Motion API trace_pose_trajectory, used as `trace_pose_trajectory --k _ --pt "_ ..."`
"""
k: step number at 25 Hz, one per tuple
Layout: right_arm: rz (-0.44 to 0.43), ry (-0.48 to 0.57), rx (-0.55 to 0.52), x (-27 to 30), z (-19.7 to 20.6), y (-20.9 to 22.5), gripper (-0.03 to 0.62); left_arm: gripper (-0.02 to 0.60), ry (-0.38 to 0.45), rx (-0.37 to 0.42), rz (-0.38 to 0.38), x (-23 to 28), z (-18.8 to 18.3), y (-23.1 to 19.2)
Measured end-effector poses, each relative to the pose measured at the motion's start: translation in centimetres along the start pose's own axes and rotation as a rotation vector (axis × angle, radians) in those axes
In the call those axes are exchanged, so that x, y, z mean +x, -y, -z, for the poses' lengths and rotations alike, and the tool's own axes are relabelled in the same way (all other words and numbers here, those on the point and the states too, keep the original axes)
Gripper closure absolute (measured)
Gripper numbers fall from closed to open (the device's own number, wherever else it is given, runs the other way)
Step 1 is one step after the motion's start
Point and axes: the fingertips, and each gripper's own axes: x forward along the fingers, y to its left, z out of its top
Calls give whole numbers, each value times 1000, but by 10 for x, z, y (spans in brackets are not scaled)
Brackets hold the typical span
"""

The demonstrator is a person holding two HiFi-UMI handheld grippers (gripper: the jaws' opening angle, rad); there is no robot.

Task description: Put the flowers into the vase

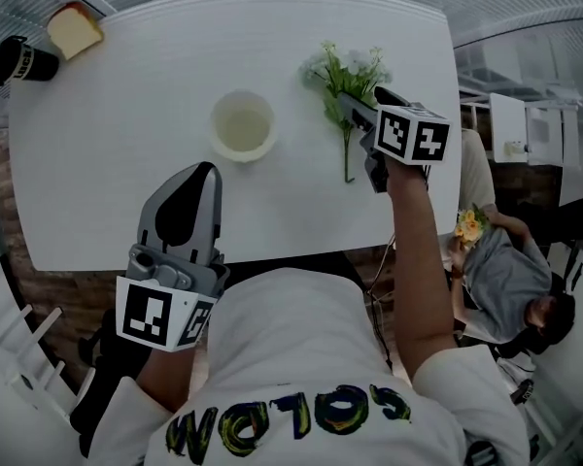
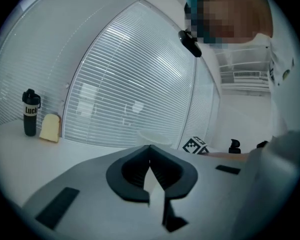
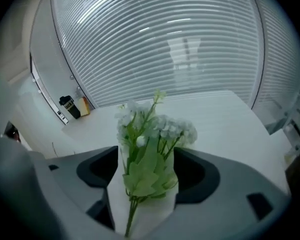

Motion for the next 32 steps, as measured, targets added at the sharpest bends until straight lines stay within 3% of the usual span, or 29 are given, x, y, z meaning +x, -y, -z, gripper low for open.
trace_pose_trajectory --k 5,8,11,13,22,32 --pt "1 -127 22 29 20 9 232 568 -14 -16 -4 -1 9 -5" --pt "19 -149 15 37 26 13 233 567 -16 -21 -14 -3 13 -8" --pt "40 -152 -14 39 25 16 256 568 -17 -25 -22 -5 15 -11" --pt "53 -156 -30 40 25 19 305 568 -17 -28 -27 -6 16 -14" --pt "17 -134 21 39 27 14 400 567 -9 -27 -40 -11 11 -23" --pt "-32 -33 110 22 16 6 450 568 17 -9 -43 -15 -1 -17"
